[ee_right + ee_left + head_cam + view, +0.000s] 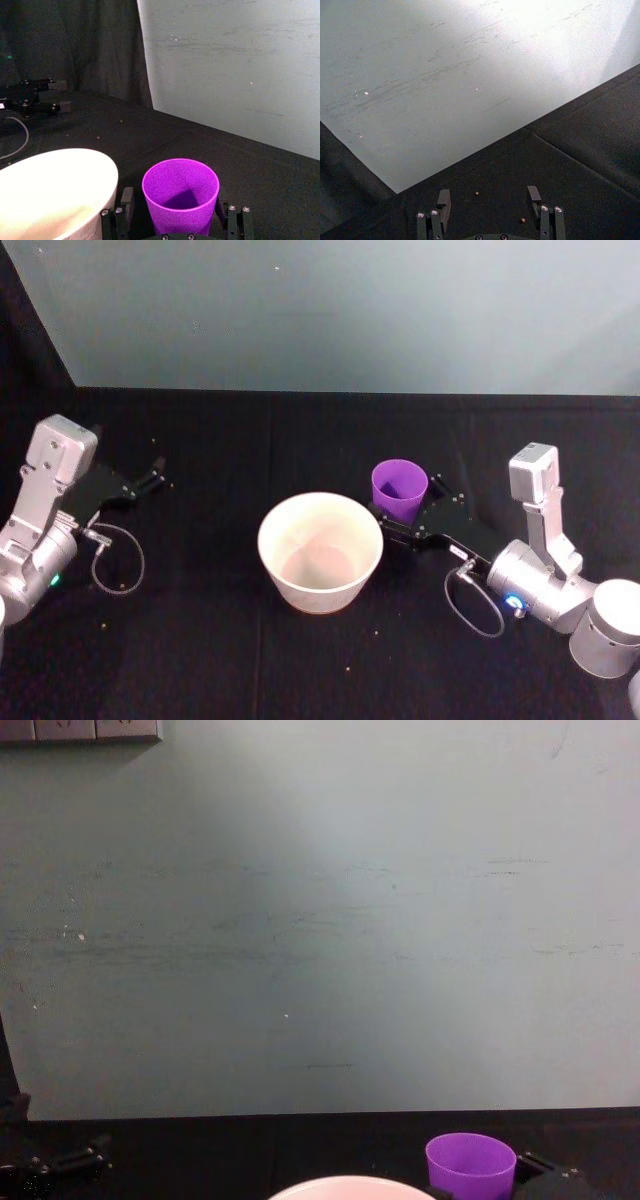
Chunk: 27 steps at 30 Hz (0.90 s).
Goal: Pick up the cup and pour the mung beans from the cup into the bowl.
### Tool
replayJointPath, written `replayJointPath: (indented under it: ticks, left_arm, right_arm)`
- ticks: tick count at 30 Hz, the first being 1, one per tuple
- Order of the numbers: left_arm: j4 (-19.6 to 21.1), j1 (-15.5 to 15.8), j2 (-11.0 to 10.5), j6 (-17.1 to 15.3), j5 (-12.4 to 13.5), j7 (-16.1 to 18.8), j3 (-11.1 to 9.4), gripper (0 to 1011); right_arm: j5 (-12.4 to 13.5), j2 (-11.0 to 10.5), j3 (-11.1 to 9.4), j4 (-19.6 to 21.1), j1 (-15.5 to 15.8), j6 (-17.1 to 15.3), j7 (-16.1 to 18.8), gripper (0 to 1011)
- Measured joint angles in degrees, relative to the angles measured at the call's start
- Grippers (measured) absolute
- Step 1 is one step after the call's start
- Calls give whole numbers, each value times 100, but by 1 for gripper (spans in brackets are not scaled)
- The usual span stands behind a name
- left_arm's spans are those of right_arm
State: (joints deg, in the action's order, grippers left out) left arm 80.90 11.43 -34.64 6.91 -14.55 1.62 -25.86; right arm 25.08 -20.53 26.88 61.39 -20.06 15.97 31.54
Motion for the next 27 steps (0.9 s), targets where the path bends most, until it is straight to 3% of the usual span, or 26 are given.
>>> replayJointPath:
  ticks: [15,24,27]
  left_arm:
    - [0,0,0,0,0,0,0,1000]
    - [0,0,0,0,0,0,0,1000]
    - [0,0,0,0,0,0,0,1000]
  right_arm:
    - [-82,37,-43,-6,15,46,-23,1002]
    - [-70,33,-36,-6,11,40,-23,784]
    - [-68,32,-35,-6,10,39,-23,765]
